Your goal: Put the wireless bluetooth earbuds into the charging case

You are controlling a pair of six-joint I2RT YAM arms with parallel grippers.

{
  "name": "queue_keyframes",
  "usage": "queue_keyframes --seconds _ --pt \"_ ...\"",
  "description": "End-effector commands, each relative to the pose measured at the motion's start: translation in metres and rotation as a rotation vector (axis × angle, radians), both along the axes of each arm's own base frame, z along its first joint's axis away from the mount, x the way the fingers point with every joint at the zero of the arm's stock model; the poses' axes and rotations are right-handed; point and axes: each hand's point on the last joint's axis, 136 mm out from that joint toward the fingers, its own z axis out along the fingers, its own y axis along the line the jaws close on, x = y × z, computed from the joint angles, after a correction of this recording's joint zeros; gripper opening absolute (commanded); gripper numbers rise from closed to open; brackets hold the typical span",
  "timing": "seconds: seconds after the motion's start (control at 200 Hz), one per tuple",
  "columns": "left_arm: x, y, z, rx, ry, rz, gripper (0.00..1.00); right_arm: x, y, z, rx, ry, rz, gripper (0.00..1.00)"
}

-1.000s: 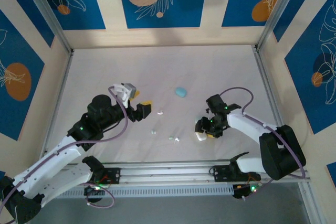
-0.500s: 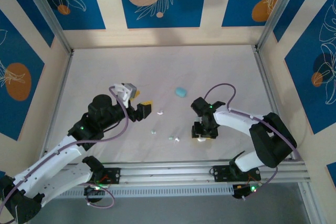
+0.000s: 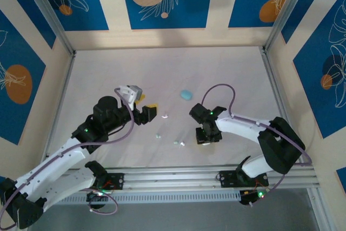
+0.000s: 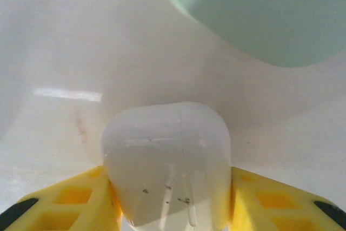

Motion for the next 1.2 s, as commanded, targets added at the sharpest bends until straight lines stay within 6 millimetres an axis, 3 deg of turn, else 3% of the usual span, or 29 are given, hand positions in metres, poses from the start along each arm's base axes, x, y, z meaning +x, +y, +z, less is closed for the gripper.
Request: queue_keyframes --seconds 0.0,0.075,0.24,0.355,0.51,0.765,1.005,1.196 --pt "0.000 -0.006 0.013 -0.036 0.030 -0.012 0.77 0.018 0.016 0.035 0.042 -0.157 0.090 0.37" --pt "0.003 -0.007 0.011 -0.046 0.061 0.000 0.75 0.023 0.026 0.055 0.089 -0.242 0.139 0.37" --pt "0.005 -0.014 0.006 -0.071 0.131 -0.002 0.72 0.028 0.062 0.122 0.318 -0.501 0.353 0.37" --pt "-0.002 -0.032 0.012 -0.103 0.176 -0.103 0.72 0.022 0.080 0.169 0.446 -0.717 0.556 0.37" --pt "-0.018 -0.062 0.031 -0.201 0.221 -0.294 0.69 0.012 0.092 0.208 0.501 -0.939 0.788 0.36" --pt "-0.031 -0.088 0.038 -0.228 0.295 -0.451 0.67 0.017 0.103 0.228 0.458 -1.036 0.914 0.37" --pt "-0.037 -0.100 0.024 -0.185 0.339 -0.472 0.66 0.027 0.108 0.232 0.425 -1.067 0.901 0.37" --pt "-0.033 -0.106 0.002 -0.127 0.398 -0.428 0.60 0.029 0.109 0.236 0.424 -1.092 0.902 0.37"
